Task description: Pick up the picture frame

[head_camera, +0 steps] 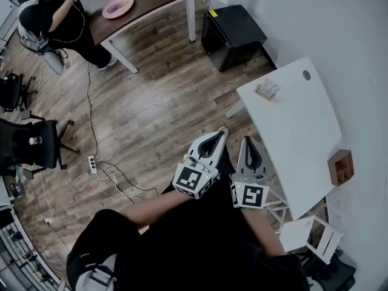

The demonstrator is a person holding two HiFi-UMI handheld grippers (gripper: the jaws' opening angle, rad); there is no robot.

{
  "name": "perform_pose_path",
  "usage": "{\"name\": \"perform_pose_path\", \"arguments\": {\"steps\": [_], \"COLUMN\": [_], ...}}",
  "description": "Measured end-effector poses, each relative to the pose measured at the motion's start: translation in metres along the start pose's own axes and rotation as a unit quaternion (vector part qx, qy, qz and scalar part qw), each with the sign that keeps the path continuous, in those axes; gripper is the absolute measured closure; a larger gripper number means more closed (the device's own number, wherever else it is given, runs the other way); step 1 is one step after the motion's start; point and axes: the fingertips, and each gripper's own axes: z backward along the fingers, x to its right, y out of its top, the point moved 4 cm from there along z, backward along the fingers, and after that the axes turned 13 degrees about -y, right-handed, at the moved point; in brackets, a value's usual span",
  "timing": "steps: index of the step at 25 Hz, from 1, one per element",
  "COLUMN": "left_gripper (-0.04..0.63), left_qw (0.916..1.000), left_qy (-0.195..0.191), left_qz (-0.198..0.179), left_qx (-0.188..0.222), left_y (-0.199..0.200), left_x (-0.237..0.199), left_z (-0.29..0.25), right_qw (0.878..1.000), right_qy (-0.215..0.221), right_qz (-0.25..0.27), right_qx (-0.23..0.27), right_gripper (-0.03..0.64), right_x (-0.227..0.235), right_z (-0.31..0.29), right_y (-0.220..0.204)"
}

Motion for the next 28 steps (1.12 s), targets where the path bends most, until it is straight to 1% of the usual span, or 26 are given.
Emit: {"name": "perform_pose_path", "arguments": {"steps": [3,8,15,22,24,28], "left_gripper": [0.58,0.58,0.58,0.58,0.58,0.58], "left_qw": [0.9994,0.9986,0.995,0.9903,0.9895,0.9886], "left_qy": [-0.008,-0.015,-0.045,-0.066,-0.064,-0.06], "left_qz": [-0.029,-0.035,-0.053,-0.058,-0.061,-0.055], "left_qx": [-0.015,-0.035,-0.072,-0.108,-0.115,-0.127], "left_y": [0.005,-0.004,-0.015,-0.034,-0.04,-0.052], "left_x": [-0.004,-0.021,-0.034,-0.052,-0.063,-0.08], "left_z": [-0.021,-0.06,-0.124,-0.18,-0.194,-0.219], "right_qw": [1.0,0.998,0.994,0.99,0.988,0.986], "right_qy": [-0.014,-0.033,-0.062,-0.079,-0.086,-0.095], "right_qz": [-0.016,-0.052,-0.08,-0.093,-0.096,-0.099], "right_qx": [0.0,-0.022,-0.043,-0.071,-0.081,-0.099], "right_gripper": [0.581,0.581,0.581,0.581,0.581,0.581], "right_x": [0.016,0.044,0.083,0.116,0.127,0.147], "right_z": [-0.018,-0.053,-0.095,-0.134,-0.143,-0.158], "right_y": [0.0,-0.012,-0.03,-0.061,-0.073,-0.093]}}
